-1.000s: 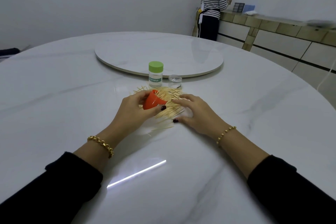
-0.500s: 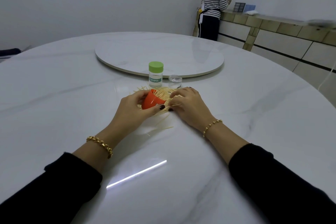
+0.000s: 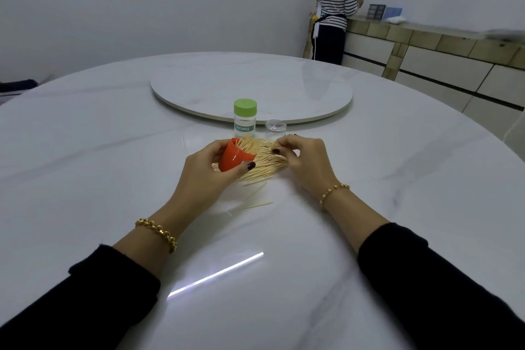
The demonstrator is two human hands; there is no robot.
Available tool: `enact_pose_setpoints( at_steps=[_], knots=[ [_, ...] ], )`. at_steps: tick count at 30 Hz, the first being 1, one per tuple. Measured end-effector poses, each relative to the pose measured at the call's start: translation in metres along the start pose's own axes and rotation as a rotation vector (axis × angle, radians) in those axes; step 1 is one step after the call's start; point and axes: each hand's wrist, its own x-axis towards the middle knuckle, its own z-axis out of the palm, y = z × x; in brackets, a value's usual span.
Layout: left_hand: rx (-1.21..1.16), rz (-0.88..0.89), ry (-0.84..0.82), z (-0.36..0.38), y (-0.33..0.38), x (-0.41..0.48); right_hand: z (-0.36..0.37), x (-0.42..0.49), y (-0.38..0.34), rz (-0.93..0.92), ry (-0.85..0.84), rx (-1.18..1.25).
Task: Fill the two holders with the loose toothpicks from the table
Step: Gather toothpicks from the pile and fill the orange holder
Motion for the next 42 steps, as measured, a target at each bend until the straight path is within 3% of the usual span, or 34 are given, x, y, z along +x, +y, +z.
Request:
enact_pose_setpoints(
  at_steps=[6, 12, 21, 30, 38, 42],
  knots=[
    [-0.001, -0.005, -0.058, 0.002, -0.002, -0.001, -0.004, 0.001, -0.019, 0.210, 0.076, 0.410],
    [0.016, 0.021, -0.082, 0.004, -0.002, -0.002, -0.006, 0.005, -0.050, 0.249, 0.098, 0.681],
    [0.026, 0.049, -0.068, 0.005, -0.004, -0.002, 0.003, -0.003, -0.068, 0.307, 0.006, 0.840],
    [0.001, 0.051, -0.076, 0.003, 0.000, -0.003, 0.017, -0.015, -0.060, 0.195, 0.007, 0.617],
    [0.090, 0.130, -0.130, 0.004, 0.002, -0.004, 0.026, -0.022, -0.067, 0.039, -0.191, 0.199],
    [0.048, 0.135, -0.115, 0.004, 0.007, -0.007, 0.021, -0.018, -0.065, 0.029, -0.146, 0.160]
  ],
)
